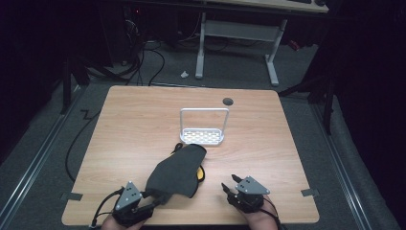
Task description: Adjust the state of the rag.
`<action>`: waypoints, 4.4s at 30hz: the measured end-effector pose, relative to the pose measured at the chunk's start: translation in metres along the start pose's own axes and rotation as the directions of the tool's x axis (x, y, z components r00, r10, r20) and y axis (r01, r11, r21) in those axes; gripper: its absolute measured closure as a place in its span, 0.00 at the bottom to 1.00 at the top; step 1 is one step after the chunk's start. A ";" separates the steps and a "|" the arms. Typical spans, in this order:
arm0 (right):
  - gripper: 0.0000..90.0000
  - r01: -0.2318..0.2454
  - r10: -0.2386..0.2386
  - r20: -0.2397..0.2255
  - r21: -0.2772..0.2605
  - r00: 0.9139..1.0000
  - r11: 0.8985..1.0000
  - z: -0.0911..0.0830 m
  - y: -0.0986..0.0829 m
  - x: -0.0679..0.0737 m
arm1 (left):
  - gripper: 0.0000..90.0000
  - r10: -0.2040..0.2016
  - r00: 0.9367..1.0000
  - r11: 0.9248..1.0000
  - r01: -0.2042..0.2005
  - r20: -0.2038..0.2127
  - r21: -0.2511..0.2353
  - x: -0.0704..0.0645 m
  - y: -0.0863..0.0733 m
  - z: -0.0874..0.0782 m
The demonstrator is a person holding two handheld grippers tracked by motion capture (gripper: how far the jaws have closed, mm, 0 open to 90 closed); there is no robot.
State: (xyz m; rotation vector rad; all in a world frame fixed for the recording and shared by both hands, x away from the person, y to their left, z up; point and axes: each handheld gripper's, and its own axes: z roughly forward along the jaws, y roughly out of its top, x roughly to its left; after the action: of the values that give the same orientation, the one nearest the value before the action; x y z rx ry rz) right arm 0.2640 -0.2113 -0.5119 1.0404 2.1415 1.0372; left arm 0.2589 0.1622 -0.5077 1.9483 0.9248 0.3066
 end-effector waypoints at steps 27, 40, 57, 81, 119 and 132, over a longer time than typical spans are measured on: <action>0.50 0.087 -0.087 -0.168 -0.006 0.982 0.996 0.015 0.019 0.064 | 0.83 -0.120 0.993 0.992 0.121 0.018 -0.037 0.023 0.009 0.011; 1.00 0.124 -0.121 -0.135 0.016 0.983 0.992 0.017 0.018 0.064 | 0.78 -0.004 0.986 0.997 0.016 0.166 -0.071 -0.031 0.017 0.012; 0.96 0.102 -0.084 -0.193 0.081 0.977 0.992 0.029 0.014 0.067 | 0.71 -0.023 0.981 0.998 0.033 0.191 -0.050 -0.030 0.010 0.016; 0.95 -0.094 0.106 0.087 -0.133 0.991 0.987 -0.031 0.013 -0.023 | 0.55 -0.028 0.970 0.990 -0.007 0.240 0.140 -0.064 0.009 0.078; 0.68 -0.210 0.210 0.015 0.126 0.978 0.970 -0.039 -0.023 -0.013 | 0.85 -0.083 0.989 0.986 0.063 0.125 0.156 -0.020 0.003 0.054; 0.70 -0.255 0.167 0.404 0.175 0.899 0.951 -0.031 -0.029 -0.093 | 0.75 -0.014 0.983 0.995 -0.005 0.181 0.103 -0.036 0.014 0.055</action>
State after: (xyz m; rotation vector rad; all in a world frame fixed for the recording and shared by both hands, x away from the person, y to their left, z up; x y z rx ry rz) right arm 0.2819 -0.3121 -0.5063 1.4791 1.8754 0.6190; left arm 0.2712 0.0977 -0.5206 2.0300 0.8396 0.0768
